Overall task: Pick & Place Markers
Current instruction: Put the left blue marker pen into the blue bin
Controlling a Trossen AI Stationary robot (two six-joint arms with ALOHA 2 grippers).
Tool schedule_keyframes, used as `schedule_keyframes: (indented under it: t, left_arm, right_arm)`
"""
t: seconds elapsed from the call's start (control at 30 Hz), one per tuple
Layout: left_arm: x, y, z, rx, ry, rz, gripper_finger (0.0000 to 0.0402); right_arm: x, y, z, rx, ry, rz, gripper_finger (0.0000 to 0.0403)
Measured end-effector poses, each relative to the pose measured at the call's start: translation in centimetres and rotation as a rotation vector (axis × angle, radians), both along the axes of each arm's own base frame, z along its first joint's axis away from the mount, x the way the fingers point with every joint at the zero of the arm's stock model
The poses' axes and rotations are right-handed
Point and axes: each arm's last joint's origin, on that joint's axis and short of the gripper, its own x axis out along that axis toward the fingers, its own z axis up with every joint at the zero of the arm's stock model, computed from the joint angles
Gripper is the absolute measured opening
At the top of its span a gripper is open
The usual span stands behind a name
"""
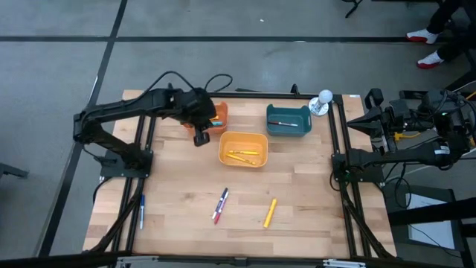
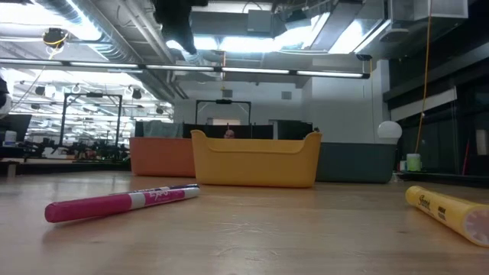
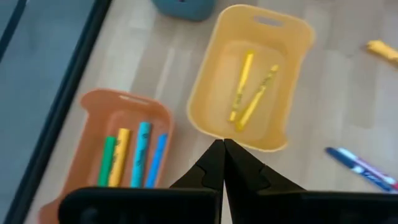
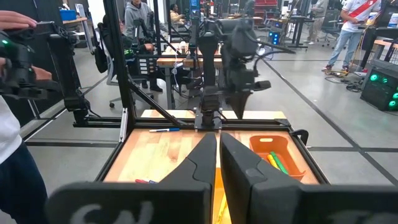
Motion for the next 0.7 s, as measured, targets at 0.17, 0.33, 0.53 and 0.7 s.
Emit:
schedule_keyframes:
  t: [0.17,0.33,0.53,0.7]
  left_arm:
    - [0.0,-2.1,0.4,-0.026,-0.024,-0.034,0.0001]
    - [0.2,-4.1,0.4,-0.03,-0.025,-0.108,0.0003]
    - [0.3,-6.2,0.4,-0.013,-0.005,-0.222,0.0003]
    - [-0.1,-7.5,0.1,0.016,0.044,-0.329,0.0001]
  right_arm:
    - [0.0,0.0,0.0,0.0,0.0,-0.001,0.0023]
    - [0.0,0.0,0.0,0.0,0.001,0.0,0.0023]
    - [0.0,0.0,0.0,0.0,0.0,0.0,0.0023]
    - [0.0,0.0,0.0,0.0,0.0,0.0,0.0023]
